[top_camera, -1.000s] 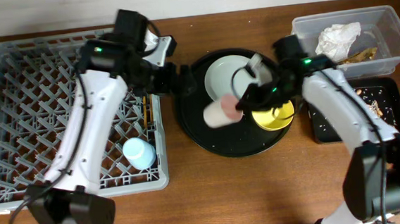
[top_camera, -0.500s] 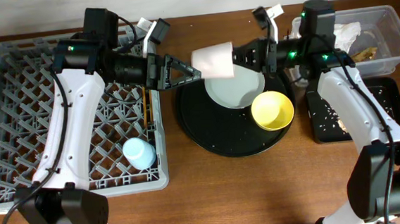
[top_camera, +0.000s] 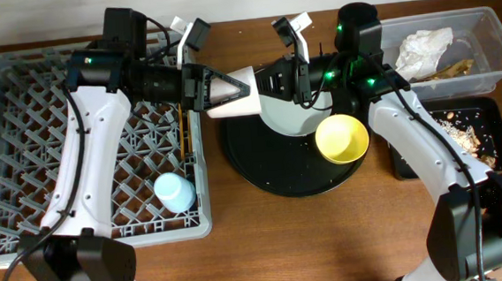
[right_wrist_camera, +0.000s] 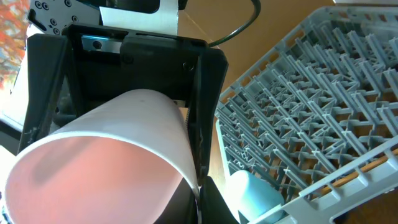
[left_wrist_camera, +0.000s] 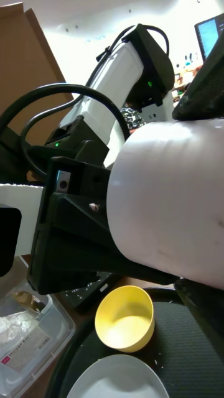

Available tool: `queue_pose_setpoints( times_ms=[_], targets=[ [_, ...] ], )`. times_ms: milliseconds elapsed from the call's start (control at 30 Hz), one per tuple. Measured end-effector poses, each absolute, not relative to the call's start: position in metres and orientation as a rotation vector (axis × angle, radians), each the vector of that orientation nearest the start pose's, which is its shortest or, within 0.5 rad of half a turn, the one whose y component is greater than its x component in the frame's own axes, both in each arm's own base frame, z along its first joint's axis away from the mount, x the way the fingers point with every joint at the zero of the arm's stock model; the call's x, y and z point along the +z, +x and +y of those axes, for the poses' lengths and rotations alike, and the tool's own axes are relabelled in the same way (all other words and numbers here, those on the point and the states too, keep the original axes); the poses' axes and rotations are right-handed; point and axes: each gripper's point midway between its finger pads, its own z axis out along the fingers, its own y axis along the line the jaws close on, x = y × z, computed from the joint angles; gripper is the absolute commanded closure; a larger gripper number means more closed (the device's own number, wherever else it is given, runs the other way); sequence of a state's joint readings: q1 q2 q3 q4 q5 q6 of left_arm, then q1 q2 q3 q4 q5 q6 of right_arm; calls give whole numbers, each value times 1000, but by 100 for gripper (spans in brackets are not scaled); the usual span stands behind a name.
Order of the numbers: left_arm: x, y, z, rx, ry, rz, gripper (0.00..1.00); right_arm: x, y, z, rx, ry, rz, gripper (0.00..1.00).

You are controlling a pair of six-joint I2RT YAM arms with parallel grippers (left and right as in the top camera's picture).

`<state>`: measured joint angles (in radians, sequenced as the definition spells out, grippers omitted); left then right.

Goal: Sort waste into correct bins and load items into the dishwasher rack
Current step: 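Lift the pink cup and hand it to the left gripper, then place the pink cup upside down in the rack with left gripper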

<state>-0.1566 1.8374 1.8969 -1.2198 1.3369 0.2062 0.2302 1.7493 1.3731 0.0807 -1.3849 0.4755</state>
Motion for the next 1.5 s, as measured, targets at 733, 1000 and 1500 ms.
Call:
queue_pose_setpoints(
  times_ms=[733, 1000, 1500],
  targets=[
    [340, 343, -227, -1727, 761, 2058, 44, 326, 385, 260, 1656, -785, 1727, 77],
    [328, 347, -225, -1643, 754, 2126, 58, 324, 400, 242, 1621, -696, 1762, 26],
    [221, 356, -57, -135, 347, 2913, 57, 168, 406, 161, 1031, -49, 2571, 24]
  ],
)
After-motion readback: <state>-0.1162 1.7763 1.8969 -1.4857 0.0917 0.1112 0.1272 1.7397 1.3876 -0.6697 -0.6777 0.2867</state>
